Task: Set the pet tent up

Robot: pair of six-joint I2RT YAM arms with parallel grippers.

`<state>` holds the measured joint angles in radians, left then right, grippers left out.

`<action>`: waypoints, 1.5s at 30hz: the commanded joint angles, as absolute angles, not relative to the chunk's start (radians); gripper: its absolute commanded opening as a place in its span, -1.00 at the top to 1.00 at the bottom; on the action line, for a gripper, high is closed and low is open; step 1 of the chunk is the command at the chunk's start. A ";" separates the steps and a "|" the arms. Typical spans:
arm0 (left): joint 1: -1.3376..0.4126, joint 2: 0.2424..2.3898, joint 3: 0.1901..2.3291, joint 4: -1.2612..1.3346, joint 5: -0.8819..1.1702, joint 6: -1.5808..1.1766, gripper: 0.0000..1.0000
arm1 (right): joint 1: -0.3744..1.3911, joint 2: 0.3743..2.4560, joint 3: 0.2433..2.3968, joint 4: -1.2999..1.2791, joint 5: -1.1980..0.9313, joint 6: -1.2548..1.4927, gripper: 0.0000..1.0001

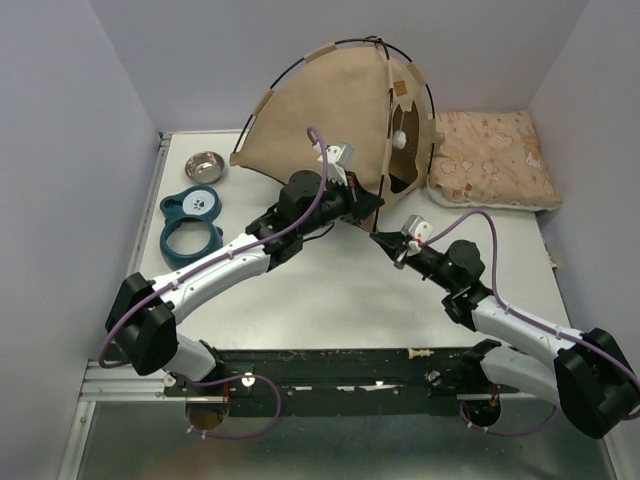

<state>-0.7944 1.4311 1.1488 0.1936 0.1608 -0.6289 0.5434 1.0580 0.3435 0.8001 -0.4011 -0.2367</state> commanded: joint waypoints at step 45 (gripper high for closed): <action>-0.801 1.482 1.035 0.465 0.028 -0.439 1.00 | 0.555 0.910 0.301 0.687 -0.425 -0.181 0.99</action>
